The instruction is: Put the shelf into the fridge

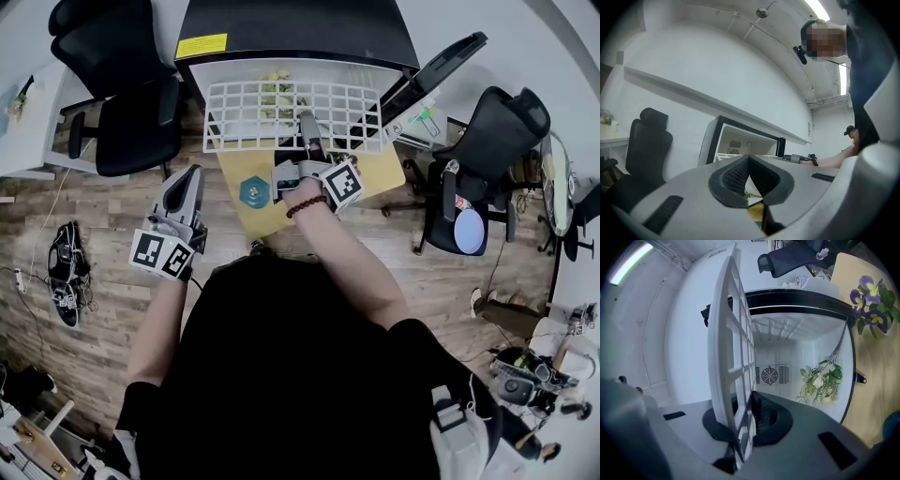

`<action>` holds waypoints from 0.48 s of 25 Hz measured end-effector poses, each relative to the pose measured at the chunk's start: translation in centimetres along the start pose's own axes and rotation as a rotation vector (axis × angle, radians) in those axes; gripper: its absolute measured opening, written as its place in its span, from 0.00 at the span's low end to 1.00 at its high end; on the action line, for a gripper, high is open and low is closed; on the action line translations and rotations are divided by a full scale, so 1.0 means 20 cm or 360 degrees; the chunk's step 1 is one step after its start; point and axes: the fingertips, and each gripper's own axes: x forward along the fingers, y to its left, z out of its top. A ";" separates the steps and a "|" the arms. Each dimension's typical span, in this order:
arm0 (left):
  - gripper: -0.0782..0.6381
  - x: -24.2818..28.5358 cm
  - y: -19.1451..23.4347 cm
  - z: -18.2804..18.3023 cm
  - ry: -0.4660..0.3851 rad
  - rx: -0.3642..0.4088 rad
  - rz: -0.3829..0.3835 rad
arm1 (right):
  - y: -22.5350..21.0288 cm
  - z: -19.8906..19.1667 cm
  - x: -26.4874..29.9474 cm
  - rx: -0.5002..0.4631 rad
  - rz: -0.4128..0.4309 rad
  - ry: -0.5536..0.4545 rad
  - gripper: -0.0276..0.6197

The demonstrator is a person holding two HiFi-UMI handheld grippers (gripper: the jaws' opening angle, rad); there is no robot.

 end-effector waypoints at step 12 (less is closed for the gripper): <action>0.13 0.02 0.00 -0.04 0.0039 -0.0012 -0.0020 | -0.01 -0.02 -0.02 0.0003 0.0019 -0.0012 0.11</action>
